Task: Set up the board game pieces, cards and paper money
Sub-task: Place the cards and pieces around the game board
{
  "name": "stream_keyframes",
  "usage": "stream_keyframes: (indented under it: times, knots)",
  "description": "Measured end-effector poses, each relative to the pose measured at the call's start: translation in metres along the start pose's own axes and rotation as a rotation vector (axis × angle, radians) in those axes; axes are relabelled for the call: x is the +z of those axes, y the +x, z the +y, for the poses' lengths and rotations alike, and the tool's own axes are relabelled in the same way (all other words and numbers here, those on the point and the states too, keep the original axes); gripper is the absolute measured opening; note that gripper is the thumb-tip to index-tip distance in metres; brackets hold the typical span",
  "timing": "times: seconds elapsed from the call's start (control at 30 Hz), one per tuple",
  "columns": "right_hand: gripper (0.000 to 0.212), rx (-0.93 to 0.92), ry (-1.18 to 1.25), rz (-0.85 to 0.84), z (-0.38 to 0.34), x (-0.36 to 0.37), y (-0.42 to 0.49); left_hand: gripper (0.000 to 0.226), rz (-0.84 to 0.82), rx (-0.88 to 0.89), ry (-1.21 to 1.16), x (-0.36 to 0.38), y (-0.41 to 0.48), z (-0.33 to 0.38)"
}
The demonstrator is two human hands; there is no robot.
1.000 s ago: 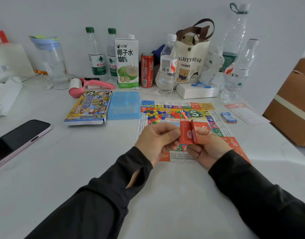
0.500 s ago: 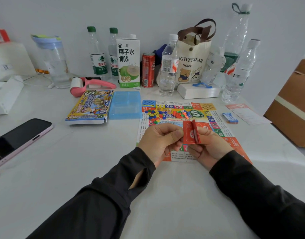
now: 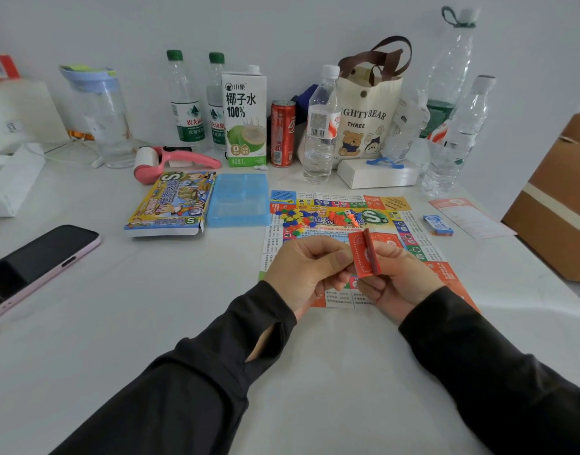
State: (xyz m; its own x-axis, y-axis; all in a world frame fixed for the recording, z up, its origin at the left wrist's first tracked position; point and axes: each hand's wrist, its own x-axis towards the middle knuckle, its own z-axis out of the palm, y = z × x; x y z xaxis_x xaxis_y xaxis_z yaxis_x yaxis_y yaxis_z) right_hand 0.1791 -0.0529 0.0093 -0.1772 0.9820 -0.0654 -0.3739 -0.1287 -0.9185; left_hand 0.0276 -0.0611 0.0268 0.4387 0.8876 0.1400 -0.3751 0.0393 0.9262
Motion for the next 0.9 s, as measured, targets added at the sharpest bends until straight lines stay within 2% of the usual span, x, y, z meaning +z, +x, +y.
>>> stream_keyframes:
  times: [0.1, 0.23, 0.43, 0.5, 0.57, 0.63, 0.67, 0.77, 0.9]
  knots:
    - [0.046, 0.001, -0.015, 0.012, -0.001, 0.0, -0.001, 0.019, -0.012, -0.001, 0.002, 0.001, 0.0, 0.001]
    - [0.029, -0.007, -0.018, -0.015, -0.001, 0.001, -0.002, 0.02, -0.011, 0.0, -0.01, 0.001, 0.0, 0.001]
    - [0.027, -0.021, -0.044, 0.001, -0.002, -0.001, -0.001, 0.021, -0.023, 0.0, -0.01, 0.0, 0.0, 0.001]
    - [0.033, -0.026, -0.121, 0.065, -0.005, -0.005, 0.0, 0.021, 0.029, 0.016, 0.052, -0.001, 0.002, 0.001]
    - [0.029, -0.046, -0.304, 0.193, -0.011, -0.006, -0.002, 0.026, 0.162, 0.027, 0.124, -0.007, 0.005, 0.0]
    - [0.022, -0.104, -0.535, 0.322, -0.016, -0.005, -0.003, 0.022, 0.281, 0.05, 0.274, -0.014, 0.008, 0.001]
    - [0.02, -0.133, -0.616, 0.369, -0.016, -0.004, -0.004, 0.016, 0.315, 0.073, 0.428, -0.017, 0.008, 0.002]
    - [0.013, -0.193, -0.713, 0.414, -0.014, 0.0, -0.003, 0.003, 0.383, 0.118, 0.826, -0.024, 0.008, 0.0]
    - [0.007, -0.149, -0.968, 0.406, -0.01, -0.002, 0.0, 0.015, 0.401, 0.093, 1.04, -0.029, 0.011, -0.005]
